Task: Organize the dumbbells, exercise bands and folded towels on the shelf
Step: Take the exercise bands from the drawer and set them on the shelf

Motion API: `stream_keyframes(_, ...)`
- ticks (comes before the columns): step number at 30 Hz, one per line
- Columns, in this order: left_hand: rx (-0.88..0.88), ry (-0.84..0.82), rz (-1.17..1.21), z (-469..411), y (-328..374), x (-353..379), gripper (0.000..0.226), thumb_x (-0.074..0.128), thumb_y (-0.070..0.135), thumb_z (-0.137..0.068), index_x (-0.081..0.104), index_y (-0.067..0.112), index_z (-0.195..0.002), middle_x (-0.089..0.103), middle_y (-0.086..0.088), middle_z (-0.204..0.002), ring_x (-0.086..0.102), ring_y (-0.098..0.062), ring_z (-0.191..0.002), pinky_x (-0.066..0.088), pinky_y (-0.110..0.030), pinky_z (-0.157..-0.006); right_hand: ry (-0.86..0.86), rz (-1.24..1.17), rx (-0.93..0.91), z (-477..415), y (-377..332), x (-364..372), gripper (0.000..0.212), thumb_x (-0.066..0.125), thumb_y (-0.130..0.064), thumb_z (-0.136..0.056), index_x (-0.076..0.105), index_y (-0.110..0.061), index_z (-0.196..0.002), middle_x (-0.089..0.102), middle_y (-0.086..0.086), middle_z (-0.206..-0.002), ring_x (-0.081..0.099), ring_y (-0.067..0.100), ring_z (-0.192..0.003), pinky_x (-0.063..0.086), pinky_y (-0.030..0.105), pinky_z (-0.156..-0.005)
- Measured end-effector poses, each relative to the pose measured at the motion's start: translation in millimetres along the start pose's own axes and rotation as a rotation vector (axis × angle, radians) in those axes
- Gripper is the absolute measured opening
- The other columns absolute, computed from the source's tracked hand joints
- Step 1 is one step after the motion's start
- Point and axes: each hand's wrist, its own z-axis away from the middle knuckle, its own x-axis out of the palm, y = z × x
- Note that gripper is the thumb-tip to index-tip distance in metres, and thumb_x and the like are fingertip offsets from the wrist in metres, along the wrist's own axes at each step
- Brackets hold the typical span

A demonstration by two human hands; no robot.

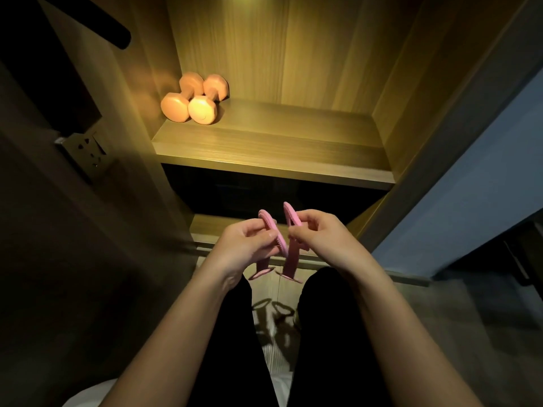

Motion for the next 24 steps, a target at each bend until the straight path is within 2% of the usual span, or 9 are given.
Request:
stream_keyframes(2, 0.014, -0.032, 0.022, 2, -1, 2, 0.016, 0.062, 0.004, -0.092, 0.066, 0.012, -0.105, 0.074, -0.008, -0.098, 0.074, -0.019, -0.087, 0.057, -0.022, -0.071, -0.031, 0.005, -0.022, -1, 3, 0, 0.034, 0.058, -0.020, -0.096, 0.059, -0.017, -0.130, 0.066, -0.001, -0.109, 0.065, 0.016, -0.097, 0.055, 0.039, -0.091)
stream_keyframes(4, 0.043, -0.019, 0.001, 2, -3, 3, 0.013, 0.063, 0.005, -0.091, 0.069, 0.010, -0.102, 0.075, -0.008, -0.095, 0.074, -0.018, -0.087, 0.058, -0.022, -0.070, -0.010, -0.011, -0.062, 0, 7, 0, 0.038, 0.055, -0.020, -0.097, 0.057, -0.019, -0.135, 0.067, -0.004, -0.112, 0.065, 0.011, -0.100, 0.055, 0.038, -0.092)
stream_keyframes(7, 0.100, 0.055, -0.063, 2, -6, 5, 0.013, 0.067, 0.012, -0.089, 0.070, 0.006, -0.101, 0.074, -0.009, -0.093, 0.074, -0.019, -0.082, 0.059, -0.023, -0.066, 0.033, -0.071, -0.101, 4, 8, 3, 0.030, 0.057, -0.023, -0.096, 0.063, -0.019, -0.125, 0.073, -0.006, -0.095, 0.069, 0.006, -0.088, 0.058, 0.028, -0.080)
stream_keyframes(9, 0.172, 0.118, -0.161, 1, -9, 6, 0.013, 0.068, 0.020, -0.089, 0.072, 0.011, -0.097, 0.073, -0.005, -0.085, 0.072, -0.015, -0.073, 0.057, -0.023, -0.061, 0.052, -0.141, -0.088, 6, 7, 8, 0.020, 0.058, -0.025, -0.096, 0.063, -0.015, -0.112, 0.074, -0.003, -0.083, 0.071, 0.007, -0.078, 0.058, 0.024, -0.071)
stream_keyframes(11, 0.234, 0.175, -0.203, 1, -11, 6, 0.011, 0.067, 0.023, -0.089, 0.072, 0.015, -0.095, 0.071, -0.003, -0.074, 0.068, -0.010, -0.062, 0.054, -0.020, -0.057, 0.089, -0.175, -0.100, 7, 7, 10, 0.014, 0.057, -0.027, -0.096, 0.063, -0.015, -0.103, 0.073, -0.001, -0.079, 0.071, 0.008, -0.075, 0.057, 0.023, -0.069)
stream_keyframes(14, 0.259, 0.200, -0.155, 3, -11, 9, 0.011, 0.066, 0.020, -0.090, 0.071, 0.013, -0.097, 0.072, -0.004, -0.074, 0.069, -0.009, -0.062, 0.054, -0.017, -0.057, 0.109, -0.220, -0.126, 8, 9, 12, 0.015, 0.055, -0.022, -0.098, 0.067, -0.016, -0.103, 0.071, -0.003, -0.083, 0.069, 0.006, -0.077, 0.055, 0.019, -0.068)
stream_keyframes(17, 0.271, 0.223, -0.075, 5, -12, 12, 0.011, 0.066, 0.015, -0.089, 0.070, 0.007, -0.096, 0.073, -0.006, -0.075, 0.070, -0.011, -0.063, 0.054, -0.016, -0.057, 0.072, -0.302, -0.146, 10, 11, 13, 0.017, 0.053, -0.017, -0.098, 0.068, -0.014, -0.107, 0.071, 0.000, -0.090, 0.069, 0.009, -0.082, 0.056, 0.020, -0.072)
stream_keyframes(20, 0.277, 0.236, -0.035, 5, -13, 12, 0.012, 0.067, 0.016, -0.088, 0.070, 0.006, -0.095, 0.074, -0.006, -0.075, 0.071, -0.013, -0.064, 0.055, -0.017, -0.057, 0.017, -0.331, -0.172, 12, 10, 13, 0.018, 0.060, -0.015, -0.094, 0.065, -0.014, -0.111, 0.071, -0.001, -0.092, 0.070, 0.010, -0.086, 0.056, 0.021, -0.073)
stream_keyframes(24, 0.305, 0.282, -0.174, 2, -17, 8, 0.019, 0.071, 0.026, -0.086, 0.066, 0.007, -0.086, 0.069, -0.004, -0.068, 0.065, -0.012, -0.057, 0.054, -0.023, -0.053, 0.066, -0.239, -0.230, 16, 11, 15, 0.022, 0.070, -0.014, -0.087, 0.064, -0.019, -0.107, 0.069, -0.007, -0.093, 0.069, 0.006, -0.087, 0.055, 0.018, -0.070)
